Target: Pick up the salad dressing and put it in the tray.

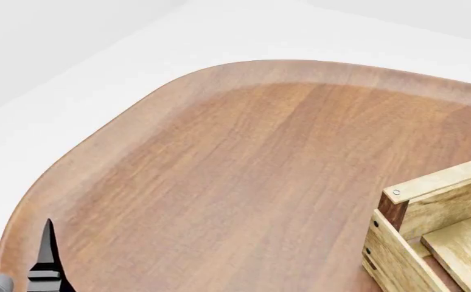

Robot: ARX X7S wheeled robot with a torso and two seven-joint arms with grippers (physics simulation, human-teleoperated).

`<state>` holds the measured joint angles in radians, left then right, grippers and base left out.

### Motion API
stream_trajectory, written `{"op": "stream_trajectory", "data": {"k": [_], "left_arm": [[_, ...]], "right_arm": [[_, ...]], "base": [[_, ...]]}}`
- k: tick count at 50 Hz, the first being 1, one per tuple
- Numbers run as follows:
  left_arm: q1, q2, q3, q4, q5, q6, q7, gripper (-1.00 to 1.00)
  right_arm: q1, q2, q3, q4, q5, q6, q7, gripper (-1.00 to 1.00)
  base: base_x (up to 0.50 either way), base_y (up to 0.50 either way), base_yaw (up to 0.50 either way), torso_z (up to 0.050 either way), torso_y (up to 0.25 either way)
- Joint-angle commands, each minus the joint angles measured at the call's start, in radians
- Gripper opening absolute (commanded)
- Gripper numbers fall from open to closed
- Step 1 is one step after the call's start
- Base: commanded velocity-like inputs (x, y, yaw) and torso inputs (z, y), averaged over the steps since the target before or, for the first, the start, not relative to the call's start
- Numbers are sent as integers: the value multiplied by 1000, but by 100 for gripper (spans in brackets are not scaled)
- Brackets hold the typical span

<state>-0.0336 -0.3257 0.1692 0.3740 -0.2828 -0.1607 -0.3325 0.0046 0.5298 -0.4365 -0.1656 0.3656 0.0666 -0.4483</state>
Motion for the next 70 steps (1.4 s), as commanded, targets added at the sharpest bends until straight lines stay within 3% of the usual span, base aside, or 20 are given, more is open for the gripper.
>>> {"op": "stream_trajectory", "data": {"k": [1, 32, 70], "left_arm": [[1, -2, 2, -1, -4, 2, -3, 100], [1, -9, 7, -5, -14, 9, -8, 100], [-4, -17, 16, -13, -19, 15, -16, 100]], "right_arm": [[9, -6, 26, -34, 3, 18, 47, -100], [0, 79, 166, -281, 76, 131, 207, -100], [102, 124, 396, -271, 92, 229, 432, -100]], "base": [[0, 0, 0, 0, 0], [0, 0, 0, 0, 0], [0, 0, 0, 0, 0]]}}
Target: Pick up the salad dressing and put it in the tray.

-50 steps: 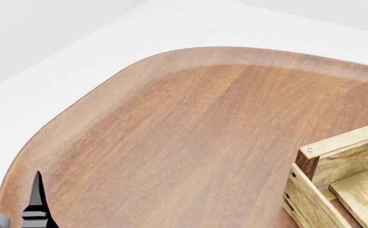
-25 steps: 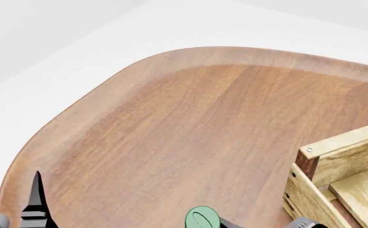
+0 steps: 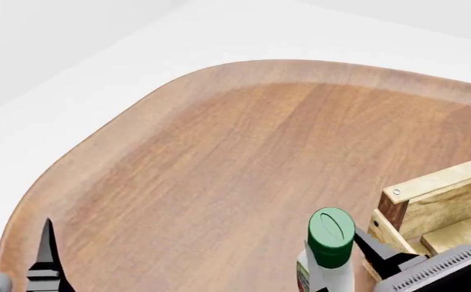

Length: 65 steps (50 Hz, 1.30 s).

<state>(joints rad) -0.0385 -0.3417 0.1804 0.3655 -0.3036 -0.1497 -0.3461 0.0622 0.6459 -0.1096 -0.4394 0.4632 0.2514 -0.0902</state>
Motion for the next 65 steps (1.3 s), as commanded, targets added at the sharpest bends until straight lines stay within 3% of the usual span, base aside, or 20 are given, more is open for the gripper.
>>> {"op": "stream_trajectory", "data": {"k": [1, 19, 27, 40, 65], "left_arm": [[0, -1, 5, -5, 1, 4, -2, 100], [0, -2, 10, -13, 0, 10, -6, 100], [-1, -4, 11, -16, -1, 13, -7, 100], [-2, -6, 16, -16, -1, 12, -11, 100], [-4, -12, 23, -17, -1, 14, -17, 100]], "right_arm": [[46, 7, 69, 6, -14, 44, 81, -100], [92, -19, 165, 71, 15, 73, 174, -100], [197, -58, 216, 161, 12, 180, 324, -100], [263, -77, 248, 257, -76, 182, 458, -100], [376, -74, 255, 511, -176, 142, 547, -100]], "base": [[0, 0, 0, 0, 0], [0, 0, 0, 0, 1], [0, 0, 0, 0, 1], [0, 0, 0, 0, 0], [0, 0, 0, 0, 1]]}}
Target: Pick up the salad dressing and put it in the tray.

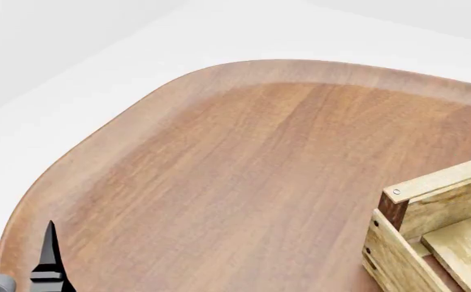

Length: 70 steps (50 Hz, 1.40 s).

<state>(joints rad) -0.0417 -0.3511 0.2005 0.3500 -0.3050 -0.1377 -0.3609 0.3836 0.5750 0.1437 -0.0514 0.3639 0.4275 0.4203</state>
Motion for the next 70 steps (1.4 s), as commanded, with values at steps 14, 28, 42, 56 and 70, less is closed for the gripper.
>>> {"op": "stream_trajectory", "data": {"k": [14, 28, 42, 56, 70], "left_arm": [[-4, -6, 7, 4, 1, -2, -6, 100], [-8, -9, 12, 6, 1, -5, -10, 100], [-6, -9, 16, 1, 2, 0, -14, 100], [-5, -11, 20, -3, 3, 8, -17, 100], [-5, -13, 24, -4, 4, 11, -19, 100]], "right_arm": [[93, -3, 20, 240, -117, -78, 87, -100], [144, -5, 42, 453, -133, -158, 93, -100], [183, -12, 28, 657, -154, -264, 63, -100], [242, -29, 4, 882, -192, -405, 51, -100], [319, -41, -2, 1179, -214, -632, 25, -100]], "base": [[0, 0, 0, 0, 0], [0, 0, 0, 1, 1], [0, 0, 0, 0, 1], [0, 0, 0, 0, 0], [0, 0, 0, 0, 1]]}}
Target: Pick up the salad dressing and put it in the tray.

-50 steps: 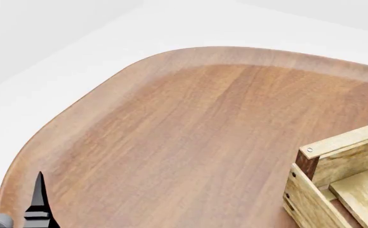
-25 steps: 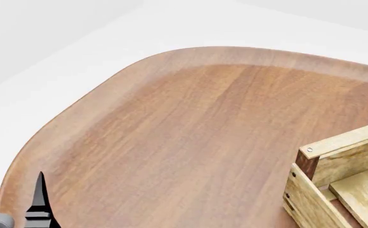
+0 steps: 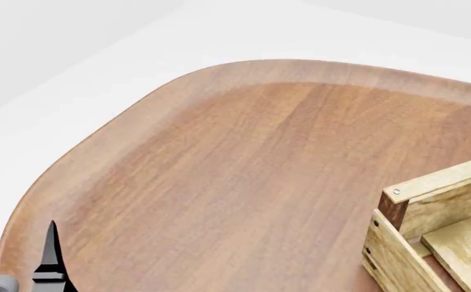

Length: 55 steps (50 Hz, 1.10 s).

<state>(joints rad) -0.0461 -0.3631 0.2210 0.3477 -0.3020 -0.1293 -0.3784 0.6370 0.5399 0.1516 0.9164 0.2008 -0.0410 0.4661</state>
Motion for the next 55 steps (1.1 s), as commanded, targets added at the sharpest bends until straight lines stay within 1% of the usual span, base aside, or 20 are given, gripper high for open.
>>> {"op": "stream_trajectory", "data": {"k": [1, 8, 49, 50, 55], "left_arm": [[-1, -1, 3, -2, 0, 2, -2, 100], [-2, -2, 4, -3, -1, 3, -3, 100], [-8, -13, 13, 6, -5, -2, -13, 100], [-8, -12, 13, 5, -5, -1, -13, 100], [-8, -13, 15, 4, -6, 1, -14, 100]], "right_arm": [[69, -3, -10, 205, -51, -154, -19, -100], [128, -10, -17, 385, -68, -278, -19, -100], [71, -47, 133, 392, -152, -267, -40, -100], [73, -47, 134, 392, -156, -265, -39, 100], [82, -45, 139, 392, -164, -257, -57, 100]], "base": [[0, 0, 0, 0, 0], [0, 0, 0, 0, 1], [0, 0, 0, 0, 0], [0, 0, 0, 0, 0], [0, 0, 0, 0, 0]]}}
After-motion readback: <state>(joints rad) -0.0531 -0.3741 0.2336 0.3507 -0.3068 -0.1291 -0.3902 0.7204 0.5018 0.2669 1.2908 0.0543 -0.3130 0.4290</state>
